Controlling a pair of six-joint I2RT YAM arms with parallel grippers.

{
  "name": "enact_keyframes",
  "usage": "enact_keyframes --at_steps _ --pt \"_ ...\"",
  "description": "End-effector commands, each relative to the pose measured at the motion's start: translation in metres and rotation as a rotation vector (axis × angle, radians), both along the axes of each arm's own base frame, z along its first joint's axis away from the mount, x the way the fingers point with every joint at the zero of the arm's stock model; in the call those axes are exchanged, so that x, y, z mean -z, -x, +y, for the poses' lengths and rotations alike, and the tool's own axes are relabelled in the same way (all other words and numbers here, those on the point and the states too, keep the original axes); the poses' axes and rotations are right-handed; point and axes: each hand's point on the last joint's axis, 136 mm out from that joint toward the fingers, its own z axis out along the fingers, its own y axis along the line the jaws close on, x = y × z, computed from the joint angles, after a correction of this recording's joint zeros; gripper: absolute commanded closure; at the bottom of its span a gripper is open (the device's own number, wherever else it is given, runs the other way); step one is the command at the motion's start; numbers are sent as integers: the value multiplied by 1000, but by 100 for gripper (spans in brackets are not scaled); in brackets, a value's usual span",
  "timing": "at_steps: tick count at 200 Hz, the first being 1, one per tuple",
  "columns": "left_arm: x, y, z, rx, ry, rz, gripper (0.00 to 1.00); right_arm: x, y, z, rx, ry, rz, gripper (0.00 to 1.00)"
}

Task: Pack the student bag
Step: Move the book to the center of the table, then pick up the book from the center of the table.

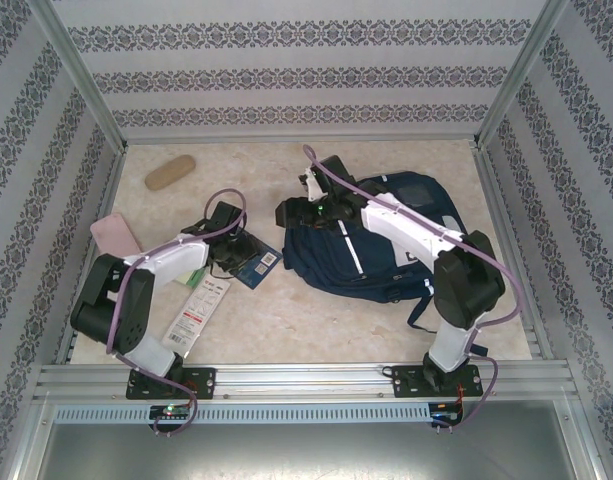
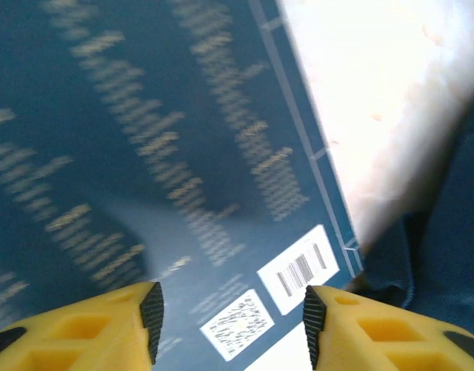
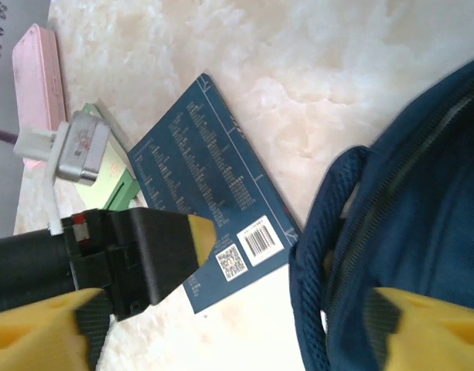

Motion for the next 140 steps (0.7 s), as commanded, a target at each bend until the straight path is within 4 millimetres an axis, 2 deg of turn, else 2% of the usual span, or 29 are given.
enact_keyframes --at_steps 1,23,35,68,106,125,140 --pt "15 18 30 -136 -66 77 53 3 -3 24 -53 -31 5 25" --pt "26 18 37 -158 -83 102 59 12 -6 43 -100 -17 9 51" --pt "29 18 42 -175 -102 110 65 18 -6 53 -130 3 10 58" --pt "29 19 51 -196 -118 117 67 38 -9 74 -179 49 16 58" --pt "12 15 46 -168 -78 61 64 70 -10 90 -212 83 55 59" --pt "3 18 53 -180 -110 41 64 87 -9 94 -226 117 73 59" --pt "5 24 64 -191 -158 66 64 100 -9 94 -230 151 80 57"
